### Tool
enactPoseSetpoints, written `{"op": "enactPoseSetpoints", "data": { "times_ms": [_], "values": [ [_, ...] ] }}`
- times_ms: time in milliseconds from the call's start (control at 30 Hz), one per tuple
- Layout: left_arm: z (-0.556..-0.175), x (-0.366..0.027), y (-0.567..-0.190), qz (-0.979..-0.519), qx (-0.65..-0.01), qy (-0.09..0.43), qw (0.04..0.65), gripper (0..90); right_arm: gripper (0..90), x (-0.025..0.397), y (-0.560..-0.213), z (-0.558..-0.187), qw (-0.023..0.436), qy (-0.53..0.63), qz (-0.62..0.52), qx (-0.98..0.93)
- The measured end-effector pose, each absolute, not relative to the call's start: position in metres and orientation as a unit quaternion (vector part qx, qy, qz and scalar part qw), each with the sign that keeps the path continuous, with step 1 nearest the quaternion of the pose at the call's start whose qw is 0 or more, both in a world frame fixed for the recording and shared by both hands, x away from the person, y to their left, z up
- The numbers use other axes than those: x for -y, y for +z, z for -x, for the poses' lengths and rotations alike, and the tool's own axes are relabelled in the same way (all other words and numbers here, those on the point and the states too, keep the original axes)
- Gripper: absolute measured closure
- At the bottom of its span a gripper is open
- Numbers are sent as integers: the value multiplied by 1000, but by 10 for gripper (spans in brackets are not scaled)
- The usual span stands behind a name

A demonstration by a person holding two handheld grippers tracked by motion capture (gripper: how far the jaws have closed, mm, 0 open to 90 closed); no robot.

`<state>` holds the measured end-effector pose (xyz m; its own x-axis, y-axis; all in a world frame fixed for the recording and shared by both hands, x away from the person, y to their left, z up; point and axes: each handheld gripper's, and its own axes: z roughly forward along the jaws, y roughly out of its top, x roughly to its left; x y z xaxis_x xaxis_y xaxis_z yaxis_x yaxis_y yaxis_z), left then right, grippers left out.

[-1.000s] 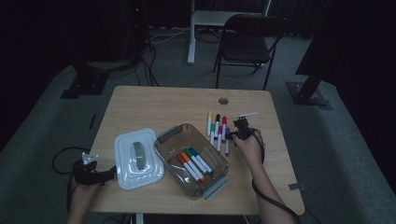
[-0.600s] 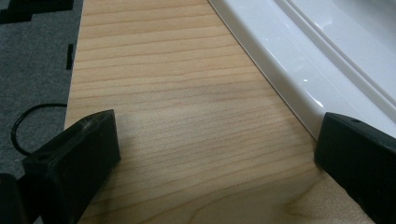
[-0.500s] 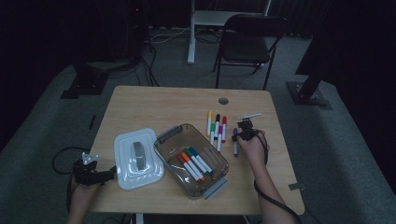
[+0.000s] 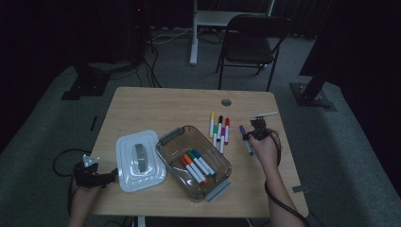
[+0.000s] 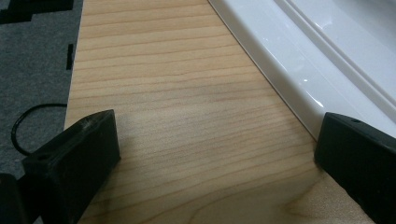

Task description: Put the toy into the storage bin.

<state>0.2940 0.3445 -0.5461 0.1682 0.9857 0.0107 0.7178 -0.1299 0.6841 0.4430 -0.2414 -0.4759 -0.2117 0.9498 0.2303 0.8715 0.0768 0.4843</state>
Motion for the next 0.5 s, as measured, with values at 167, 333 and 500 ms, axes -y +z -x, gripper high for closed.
{"op": "enactPoseSetpoints", "data": {
  "times_ms": [167, 333, 500],
  "values": [
    [-294, -344, -546, -712, -598, 241, 278, 6, 770, 235, -446, -433, 73, 303, -602, -735],
    [-294, -344, -546, -712, -598, 241, 278, 6, 770, 220, -419, -422, 72, 329, -574, -746],
    [-294, -344, -546, -712, -598, 241, 278, 6, 770, 202, -398, -410, 59, 355, -542, -759]
  ]
}}
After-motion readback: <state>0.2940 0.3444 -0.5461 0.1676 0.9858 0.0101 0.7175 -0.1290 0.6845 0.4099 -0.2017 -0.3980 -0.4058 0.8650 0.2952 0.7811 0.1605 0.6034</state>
